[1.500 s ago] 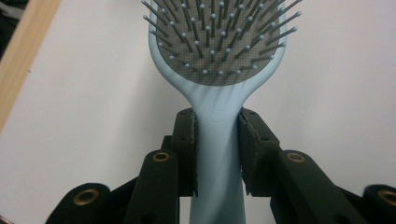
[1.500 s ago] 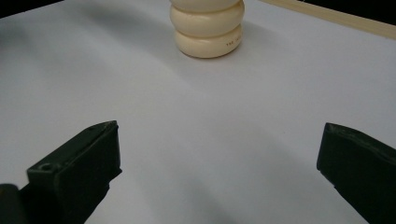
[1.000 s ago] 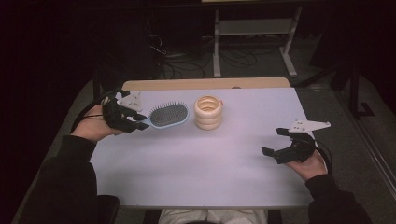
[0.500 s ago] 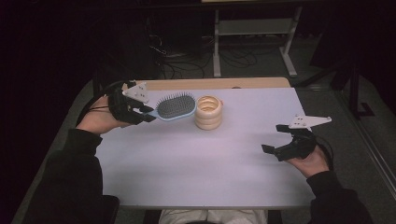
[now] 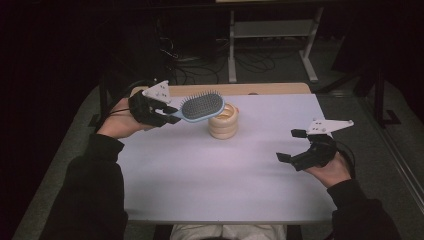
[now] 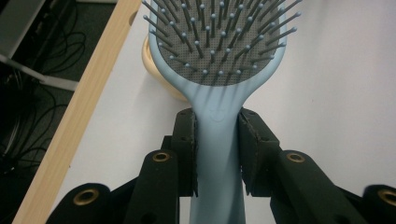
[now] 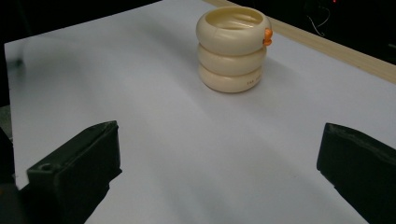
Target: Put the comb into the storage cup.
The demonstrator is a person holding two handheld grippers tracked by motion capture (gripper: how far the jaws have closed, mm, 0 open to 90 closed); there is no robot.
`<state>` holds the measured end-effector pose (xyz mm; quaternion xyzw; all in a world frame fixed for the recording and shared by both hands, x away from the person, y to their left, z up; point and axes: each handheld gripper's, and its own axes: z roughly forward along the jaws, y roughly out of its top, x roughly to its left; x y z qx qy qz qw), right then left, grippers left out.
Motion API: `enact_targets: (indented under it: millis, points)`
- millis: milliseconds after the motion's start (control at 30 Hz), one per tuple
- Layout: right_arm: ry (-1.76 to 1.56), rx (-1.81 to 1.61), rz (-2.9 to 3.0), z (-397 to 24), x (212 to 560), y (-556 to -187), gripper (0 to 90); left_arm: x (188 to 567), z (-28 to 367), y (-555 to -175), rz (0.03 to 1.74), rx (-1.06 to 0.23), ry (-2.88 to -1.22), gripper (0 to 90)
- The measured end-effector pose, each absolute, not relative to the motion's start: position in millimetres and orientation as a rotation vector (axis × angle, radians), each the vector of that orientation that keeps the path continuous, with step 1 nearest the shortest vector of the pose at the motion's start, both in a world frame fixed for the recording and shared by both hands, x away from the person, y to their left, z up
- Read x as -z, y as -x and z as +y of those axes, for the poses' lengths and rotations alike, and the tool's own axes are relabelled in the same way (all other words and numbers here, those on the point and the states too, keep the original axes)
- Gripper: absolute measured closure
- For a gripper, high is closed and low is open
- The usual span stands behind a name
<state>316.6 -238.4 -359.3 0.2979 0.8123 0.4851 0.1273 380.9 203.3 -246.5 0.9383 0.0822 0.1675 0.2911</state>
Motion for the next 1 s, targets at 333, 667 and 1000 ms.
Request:
enact_targets:
  millis: [333, 667, 1000]
  points:
    - [-0.82, -1.419, 2.369, -227, 345, -320, 0.0, 252, 193, -381, 0.203, -0.474, -2.453, 70.0]
    - [-0.788, -1.419, 2.381, -217, 334, -329, 0.0, 259, 182, -384, 0.201, -0.475, -2.426, 70.0]
    - [-0.784, -1.432, 2.396, -212, 332, -334, 0.0, 272, 166, -388, 0.179, -0.458, -2.387, 70.0]
